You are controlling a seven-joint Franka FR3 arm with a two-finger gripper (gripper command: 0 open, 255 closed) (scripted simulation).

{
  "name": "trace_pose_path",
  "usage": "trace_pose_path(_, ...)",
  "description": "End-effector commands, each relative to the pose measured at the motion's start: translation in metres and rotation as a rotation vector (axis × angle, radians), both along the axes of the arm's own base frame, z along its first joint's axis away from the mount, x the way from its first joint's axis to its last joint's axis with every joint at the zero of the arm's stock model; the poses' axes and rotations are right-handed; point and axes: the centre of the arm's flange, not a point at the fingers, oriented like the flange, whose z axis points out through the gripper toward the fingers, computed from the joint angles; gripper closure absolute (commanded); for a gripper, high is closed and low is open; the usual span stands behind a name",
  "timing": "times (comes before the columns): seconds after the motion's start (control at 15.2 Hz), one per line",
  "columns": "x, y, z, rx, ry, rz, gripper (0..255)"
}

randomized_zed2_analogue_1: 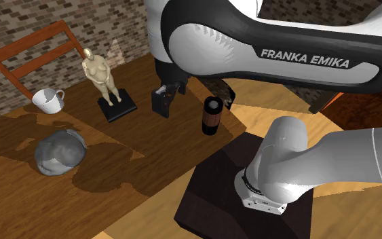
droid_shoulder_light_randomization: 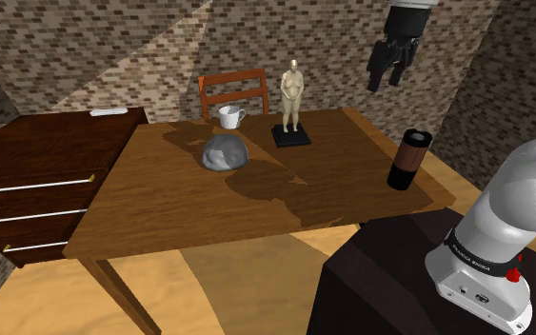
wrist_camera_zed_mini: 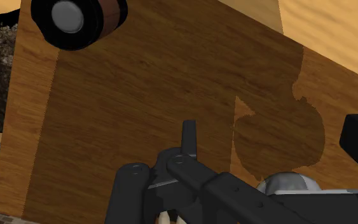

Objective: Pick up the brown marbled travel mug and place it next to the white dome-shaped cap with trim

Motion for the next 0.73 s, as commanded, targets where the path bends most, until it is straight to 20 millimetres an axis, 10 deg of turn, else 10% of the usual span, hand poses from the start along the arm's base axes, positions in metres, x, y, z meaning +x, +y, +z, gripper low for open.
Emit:
trace_pose_path(0.0,0.0,0.0,0.0,0.0,0.0,0.0,0)
trace_pose_path(0.66,-0.052,-0.084,-0.081,-0.034,0.016,0.151,0)
